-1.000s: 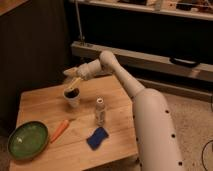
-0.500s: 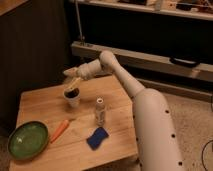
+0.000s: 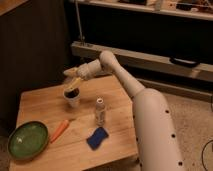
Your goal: Move the arm in a circular motion
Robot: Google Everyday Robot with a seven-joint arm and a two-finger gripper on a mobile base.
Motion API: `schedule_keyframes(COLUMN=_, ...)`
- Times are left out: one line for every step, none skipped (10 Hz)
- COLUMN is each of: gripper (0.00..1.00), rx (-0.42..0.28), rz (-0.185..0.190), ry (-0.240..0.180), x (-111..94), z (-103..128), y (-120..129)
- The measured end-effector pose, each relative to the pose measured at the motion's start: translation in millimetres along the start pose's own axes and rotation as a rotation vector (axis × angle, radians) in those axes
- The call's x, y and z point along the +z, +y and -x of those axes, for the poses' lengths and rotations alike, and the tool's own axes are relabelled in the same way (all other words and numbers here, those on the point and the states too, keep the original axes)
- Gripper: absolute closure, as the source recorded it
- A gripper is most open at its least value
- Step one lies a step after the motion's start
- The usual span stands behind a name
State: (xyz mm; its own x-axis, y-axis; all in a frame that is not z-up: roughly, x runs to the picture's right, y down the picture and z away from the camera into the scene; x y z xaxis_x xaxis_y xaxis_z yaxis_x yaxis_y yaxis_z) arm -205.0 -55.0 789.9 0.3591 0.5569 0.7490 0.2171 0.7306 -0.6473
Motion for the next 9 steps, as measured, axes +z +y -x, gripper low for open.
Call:
schedule_keyframes(gripper=0.2, rx=-0.01, rz=-0.025, ry=0.073, x=-13, z=6, y=3)
schedule_keyframes(gripper=0.2, rx=-0.022, rz=-0.041, ry=0.139, x=-27, z=15, y=6)
schedule_keyframes(gripper=0.2, rx=-0.047, rz=-0.053, ry=0.22, x=-40, z=33, y=9)
schedule_keyframes(gripper=0.2, rx=-0.07, rz=-0.062, ry=0.313, x=-51, z=49, y=12)
schedule_keyframes(gripper=0.2, rx=-0.089, rz=-0.071, ry=0.427, x=-59, z=65, y=14)
schedule_keyframes(gripper=0.2, rx=-0.101, rz=-0.071, ry=0.524, x=-61, z=73, y=17)
schedule_keyframes(gripper=0.2, rx=-0.122, rz=-0.062, ry=0.696, x=-60, z=86, y=24)
schedule_keyframes(gripper=0.2, rx=-0.128, rz=-0.05, ry=0.785, x=-59, z=87, y=28)
schedule_keyframes(gripper=0.2, rx=-0.13, rz=-0.033, ry=0.89, x=-57, z=86, y=34)
